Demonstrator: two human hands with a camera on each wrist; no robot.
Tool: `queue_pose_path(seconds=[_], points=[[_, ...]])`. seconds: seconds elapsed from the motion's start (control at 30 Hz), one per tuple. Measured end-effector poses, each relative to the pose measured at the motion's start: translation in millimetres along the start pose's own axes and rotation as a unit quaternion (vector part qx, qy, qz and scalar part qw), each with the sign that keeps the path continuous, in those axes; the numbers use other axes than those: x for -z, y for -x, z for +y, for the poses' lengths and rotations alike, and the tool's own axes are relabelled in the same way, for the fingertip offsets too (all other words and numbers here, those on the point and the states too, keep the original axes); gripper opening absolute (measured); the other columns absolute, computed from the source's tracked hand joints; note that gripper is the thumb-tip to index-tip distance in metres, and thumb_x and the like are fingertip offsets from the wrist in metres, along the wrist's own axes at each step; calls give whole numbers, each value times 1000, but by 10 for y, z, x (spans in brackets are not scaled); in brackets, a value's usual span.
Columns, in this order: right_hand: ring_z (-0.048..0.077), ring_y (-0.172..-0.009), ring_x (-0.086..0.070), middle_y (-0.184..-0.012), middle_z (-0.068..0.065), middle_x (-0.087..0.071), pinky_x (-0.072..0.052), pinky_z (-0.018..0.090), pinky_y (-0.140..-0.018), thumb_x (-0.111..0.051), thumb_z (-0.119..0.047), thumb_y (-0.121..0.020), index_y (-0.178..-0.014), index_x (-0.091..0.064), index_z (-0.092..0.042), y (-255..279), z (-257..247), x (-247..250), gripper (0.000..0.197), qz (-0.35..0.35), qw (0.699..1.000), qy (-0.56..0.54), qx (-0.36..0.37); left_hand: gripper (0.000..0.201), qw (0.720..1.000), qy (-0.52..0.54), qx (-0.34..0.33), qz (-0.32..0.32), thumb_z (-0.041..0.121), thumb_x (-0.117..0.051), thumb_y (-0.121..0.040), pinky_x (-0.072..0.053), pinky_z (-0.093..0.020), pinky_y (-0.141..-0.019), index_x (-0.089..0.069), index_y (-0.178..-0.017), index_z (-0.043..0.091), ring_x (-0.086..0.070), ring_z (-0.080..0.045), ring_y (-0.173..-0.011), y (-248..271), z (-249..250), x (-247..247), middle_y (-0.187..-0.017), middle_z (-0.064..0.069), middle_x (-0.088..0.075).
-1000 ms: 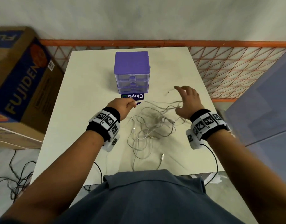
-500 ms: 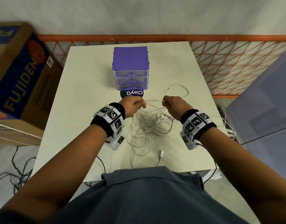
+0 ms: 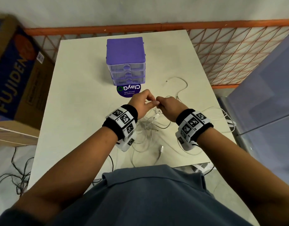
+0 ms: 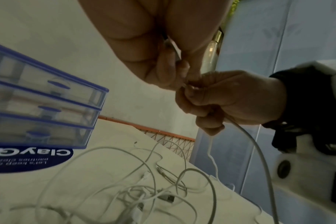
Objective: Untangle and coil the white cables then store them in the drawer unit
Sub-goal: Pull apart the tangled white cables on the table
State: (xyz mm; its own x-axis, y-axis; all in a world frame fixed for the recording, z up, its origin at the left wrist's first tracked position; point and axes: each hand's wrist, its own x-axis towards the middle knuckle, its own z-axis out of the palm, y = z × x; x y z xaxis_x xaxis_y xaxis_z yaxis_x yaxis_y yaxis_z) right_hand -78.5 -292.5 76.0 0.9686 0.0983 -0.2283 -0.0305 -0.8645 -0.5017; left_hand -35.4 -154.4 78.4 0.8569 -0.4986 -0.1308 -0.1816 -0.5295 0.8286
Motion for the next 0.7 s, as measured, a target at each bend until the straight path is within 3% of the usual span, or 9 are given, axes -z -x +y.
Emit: queue_pose_path(seconds=[0.07,0.13,0.2,0.27,0.33,0.43,0.53,0.7], points=[[38,-83,-57,-89,25,-62,-47,46,-75,-36,-20,-93,-88,-50,-6,-1,89,-13,20,18,1000,-11,-17,18,998,55,30,16,15,-63,-86,-44,-14,-56,-58,-99,4,-52,-8,-58,-3,-44,-33,-76,5,-56],[35,-81,-56,-87,23,-61,-45,42,-73,-37,-14,-93,-80,-47,-12,-3,220,11,16,39,997,-39,-54,15,994,77,63,44,11,-60,-87,-45,-16,-49,-57,-100,5,-54,-5,-53,-11,-107,-56,-75,3,-57],[33,-75,-53,-80,18,-57,-41,36,-67,-37,-11,-92,-79,-48,-14,1,355,38,17,63,991,-75,-96,13,994,27,91,57,9,-57,-87,-47,-21,-57,-61,-98,3,-60,-12,-60,-32,-191,-90,-82,-10,-65],[28,-71,-49,-78,11,-54,-35,28,-61,-38,-10,-92,-84,-56,-7,8,448,43,20,80,983,-106,-126,20,990,-77,120,-11,13,-55,-88,-49,-25,-77,-65,-100,2,-65,-26,-86,-41,-257,-170,-100,-18,-69],[25,-70,-47,-77,9,-53,-32,26,-53,-39,-9,-91,-89,-60,-1,6,487,24,22,88,979,-124,-138,31,967,-174,158,-99,24,-52,-90,-44,-27,-92,-66,-108,3,-60,-29,-109,-44,-311,-301,-114,-16,-66],[23,-74,-48,-78,10,-54,-32,26,-59,-42,-10,-90,-86,-61,1,11,505,-41,22,88,976,-134,-150,41,943,-212,209,-147,34,-50,-91,-42,-29,-96,-63,-115,4,-56,-29,-115,-99,-408,-481,-122,-16,-62],[24,-74,-46,-76,12,-52,-32,27,-64,-44,-17,-91,-80,-57,-3,18,526,-144,22,61,976,-113,-177,37,945,-190,230,-137,22,-41,-97,-39,-28,-102,-56,-126,6,-51,-28,-122,-193,-454,-577,-131,-15,-56],[23,-80,-51,-84,7,-56,-41,31,-71,-61,-34,-82,-98,-61,-7,19,524,-292,31,18,975,-102,-196,35,931,-251,210,-160,15,-43,-94,-40,-31,-98,-55,-124,1,-53,-32,-118,-331,-503,-622,-129,-19,-55]])
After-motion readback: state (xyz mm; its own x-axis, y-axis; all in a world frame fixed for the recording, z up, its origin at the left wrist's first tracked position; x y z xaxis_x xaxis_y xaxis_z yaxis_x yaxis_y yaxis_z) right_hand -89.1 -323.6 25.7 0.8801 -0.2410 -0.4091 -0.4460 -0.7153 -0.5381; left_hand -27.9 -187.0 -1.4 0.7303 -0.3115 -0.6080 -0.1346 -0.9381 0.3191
